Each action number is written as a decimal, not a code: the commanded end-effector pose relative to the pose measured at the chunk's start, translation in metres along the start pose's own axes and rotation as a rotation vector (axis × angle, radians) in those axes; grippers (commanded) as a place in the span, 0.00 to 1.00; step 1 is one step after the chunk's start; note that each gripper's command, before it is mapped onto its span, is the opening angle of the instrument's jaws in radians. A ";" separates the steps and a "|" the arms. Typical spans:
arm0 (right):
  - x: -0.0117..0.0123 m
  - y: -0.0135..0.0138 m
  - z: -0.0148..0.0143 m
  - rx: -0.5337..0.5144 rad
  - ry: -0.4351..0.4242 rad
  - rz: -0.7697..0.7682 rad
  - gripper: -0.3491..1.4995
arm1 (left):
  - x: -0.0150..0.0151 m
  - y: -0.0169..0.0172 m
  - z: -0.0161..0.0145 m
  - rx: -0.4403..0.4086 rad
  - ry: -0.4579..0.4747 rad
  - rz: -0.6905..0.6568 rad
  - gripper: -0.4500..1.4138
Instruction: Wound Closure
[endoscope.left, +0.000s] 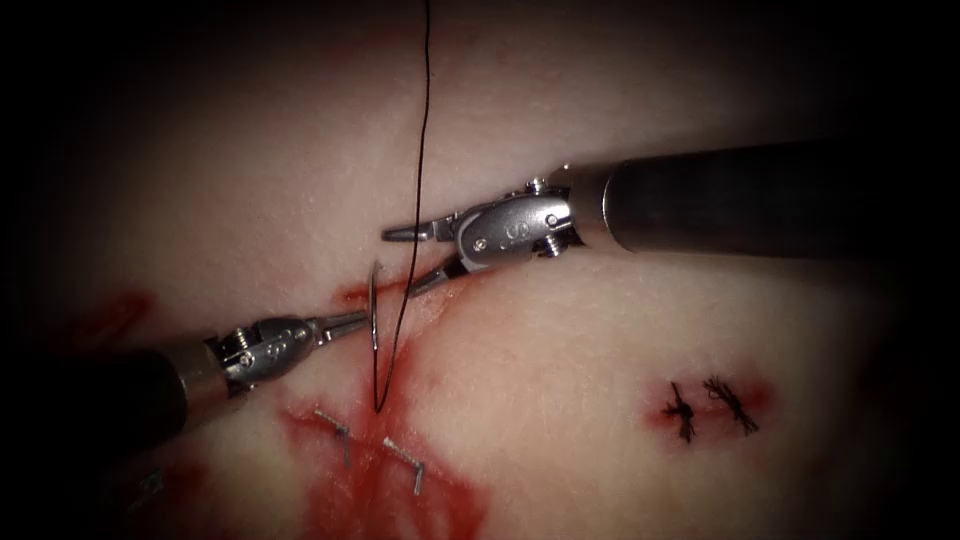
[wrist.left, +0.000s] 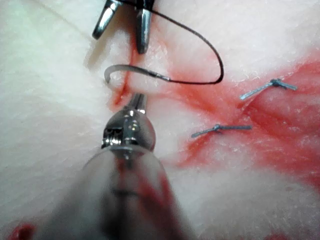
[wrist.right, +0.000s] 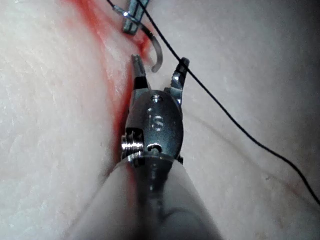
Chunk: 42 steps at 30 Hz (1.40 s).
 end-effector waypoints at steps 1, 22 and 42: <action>-0.0005 -0.0003 0.0011 0.003 0.002 0.000 0.58 | -0.0001 0.0000 0.0009 -0.004 0.002 0.000 0.00; -0.0002 -0.0032 0.0042 -0.081 0.134 -0.264 0.62 | -0.0003 -0.0001 0.0003 -0.013 0.004 0.003 0.00; -0.0001 -0.0031 0.0046 -0.116 0.118 -0.324 0.51 | -0.0001 -0.0002 -0.0002 -0.020 0.002 0.001 0.00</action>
